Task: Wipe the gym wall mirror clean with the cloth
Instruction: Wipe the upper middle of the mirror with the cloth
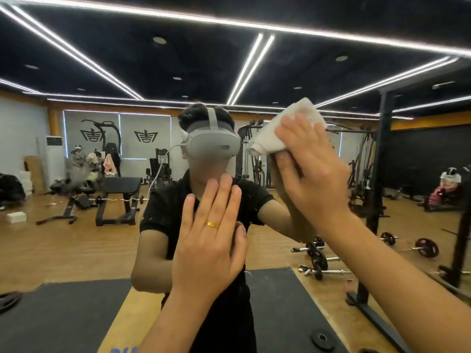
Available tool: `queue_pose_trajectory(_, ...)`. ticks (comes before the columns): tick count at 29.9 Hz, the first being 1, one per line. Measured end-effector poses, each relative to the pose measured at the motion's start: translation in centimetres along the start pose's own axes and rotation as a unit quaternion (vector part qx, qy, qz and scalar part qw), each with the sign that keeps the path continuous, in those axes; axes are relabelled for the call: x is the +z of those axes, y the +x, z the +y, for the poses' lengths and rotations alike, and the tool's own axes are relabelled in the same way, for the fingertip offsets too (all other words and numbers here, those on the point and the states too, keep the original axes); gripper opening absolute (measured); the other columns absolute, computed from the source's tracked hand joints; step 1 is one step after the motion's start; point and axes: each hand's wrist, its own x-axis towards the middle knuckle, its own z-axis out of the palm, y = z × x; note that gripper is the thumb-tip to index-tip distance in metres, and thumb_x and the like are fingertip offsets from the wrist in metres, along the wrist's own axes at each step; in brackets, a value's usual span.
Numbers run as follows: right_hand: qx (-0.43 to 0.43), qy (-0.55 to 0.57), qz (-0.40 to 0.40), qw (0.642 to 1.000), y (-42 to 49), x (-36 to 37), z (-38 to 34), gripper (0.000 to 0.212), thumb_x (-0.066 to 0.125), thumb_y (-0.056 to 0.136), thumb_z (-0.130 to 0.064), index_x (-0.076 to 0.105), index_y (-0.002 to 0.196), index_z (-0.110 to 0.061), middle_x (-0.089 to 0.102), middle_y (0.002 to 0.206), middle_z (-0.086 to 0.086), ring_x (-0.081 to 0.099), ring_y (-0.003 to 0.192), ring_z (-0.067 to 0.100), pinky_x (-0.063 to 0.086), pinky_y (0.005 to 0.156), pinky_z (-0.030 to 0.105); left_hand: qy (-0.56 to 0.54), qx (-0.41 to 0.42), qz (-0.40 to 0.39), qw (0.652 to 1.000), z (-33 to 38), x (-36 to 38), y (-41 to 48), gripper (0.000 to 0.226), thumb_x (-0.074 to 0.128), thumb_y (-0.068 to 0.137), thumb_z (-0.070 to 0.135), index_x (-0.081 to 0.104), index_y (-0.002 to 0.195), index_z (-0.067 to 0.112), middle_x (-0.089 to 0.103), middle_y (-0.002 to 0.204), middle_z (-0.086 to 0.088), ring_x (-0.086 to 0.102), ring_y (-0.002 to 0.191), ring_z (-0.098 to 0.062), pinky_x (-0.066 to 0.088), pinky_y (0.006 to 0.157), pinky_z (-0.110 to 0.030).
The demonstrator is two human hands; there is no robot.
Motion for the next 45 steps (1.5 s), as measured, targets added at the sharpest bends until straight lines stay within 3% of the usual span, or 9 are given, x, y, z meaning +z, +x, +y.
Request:
queue_pose_trajectory(17,-0.21,-0.052,-0.08,0.973,2.0,-1.9,4.7,0.045,0.074,0.094,-0.007,0.064,0.138,-0.01,0.057,0.149,0.012,0.046,0.144,0.03,0.031,0.124,0.047,0.017,-0.006,0.01,1.0,0.4,0.0,0.2,0.06,0.047,0.099,0.028,0.041,0.155,0.006,0.032,0.166,-0.012,0.024,0.156,-0.027,0.013,0.128,-0.05)
queue_pose_trajectory(21,-0.097,-0.055,-0.043,0.993,4.1,-4.2,8.3,0.036,0.05,0.106,-0.022,0.062,0.138,-0.011,0.059,0.146,0.011,0.051,0.14,0.03,0.037,0.117,0.037,0.022,-0.009,0.013,1.0,0.4,0.3,0.0,0.059,0.044,0.1,0.028,0.04,0.155,0.005,0.031,0.166,-0.012,0.025,0.156,-0.028,0.015,0.127,-0.053)
queue_pose_trajectory(25,0.056,-0.001,0.022,0.998,4.4,-3.9,7.2,0.04,0.044,0.104,-0.027,0.063,0.136,-0.011,0.059,0.146,0.01,0.057,0.132,0.03,0.035,0.102,0.009,0.028,-0.01,-0.002,1.0,0.4,0.3,0.0,0.059,0.043,0.101,0.029,0.04,0.155,0.005,0.03,0.166,-0.013,0.025,0.156,-0.029,0.018,0.126,-0.056)
queue_pose_trajectory(28,0.04,0.032,0.006,0.999,1.8,-1.5,2.8,0.035,0.057,0.102,-0.012,0.063,0.137,-0.012,0.058,0.145,0.011,0.06,0.127,0.033,0.056,0.095,0.03,0.024,-0.012,-0.01,1.0,0.5,0.2,0.0,0.06,0.044,0.101,0.029,0.039,0.155,0.005,0.03,0.166,-0.013,0.024,0.156,-0.03,0.017,0.126,-0.056)
queue_pose_trajectory(31,-0.121,0.021,-0.058,0.991,-0.4,-0.7,2.0,0.043,0.066,0.096,-0.003,0.062,0.138,-0.008,0.057,0.148,0.014,0.049,0.142,0.033,0.041,0.117,0.05,0.025,-0.01,-0.007,1.0,0.2,0.1,-0.1,0.061,0.046,0.1,0.028,0.04,0.155,0.004,0.03,0.166,-0.014,0.023,0.156,-0.029,0.016,0.126,-0.056)
queue_pose_trajectory(33,-0.147,-0.001,-0.065,0.987,1.0,-1.7,4.8,0.046,0.069,0.095,-0.003,0.06,0.14,-0.008,0.058,0.147,0.014,0.054,0.138,0.031,0.048,0.112,0.047,0.025,-0.006,-0.002,1.0,0.3,0.2,-0.2,0.061,0.046,0.1,0.028,0.039,0.155,0.004,0.031,0.165,-0.015,0.022,0.157,-0.029,0.016,0.126,-0.056)
queue_pose_trajectory(36,-0.037,-0.04,-0.006,0.998,3.9,-4.6,9.3,0.037,0.056,0.104,-0.018,0.061,0.139,-0.006,0.067,0.131,0.018,0.07,0.105,0.033,0.058,0.087,0.035,0.026,-0.003,0.006,1.0,0.3,0.4,-0.1,0.061,0.045,0.1,0.028,0.037,0.155,0.005,0.031,0.165,-0.015,0.022,0.157,-0.029,0.014,0.127,-0.055)
queue_pose_trajectory(41,0.074,0.015,0.032,0.997,2.6,-3.8,8.3,0.039,0.051,0.106,-0.02,0.056,0.144,-0.013,0.063,0.136,0.017,0.068,0.103,0.027,0.045,0.091,0.013,0.027,-0.005,0.008,1.0,0.4,0.4,-0.1,0.06,0.044,0.1,0.028,0.038,0.155,0.004,0.031,0.165,-0.015,0.023,0.156,-0.03,0.017,0.126,-0.056)
queue_pose_trajectory(45,-0.076,0.002,-0.067,0.995,-2.7,-1.9,5.4,0.057,0.072,0.095,0.0,0.053,0.147,-0.009,0.053,0.151,0.018,0.054,0.136,0.037,0.04,0.118,0.042,0.022,-0.006,0.01,1.0,0.4,0.4,-0.1,0.06,0.046,0.1,0.027,0.039,0.155,0.004,0.031,0.165,-0.014,0.023,0.156,-0.029,0.016,0.127,-0.055)
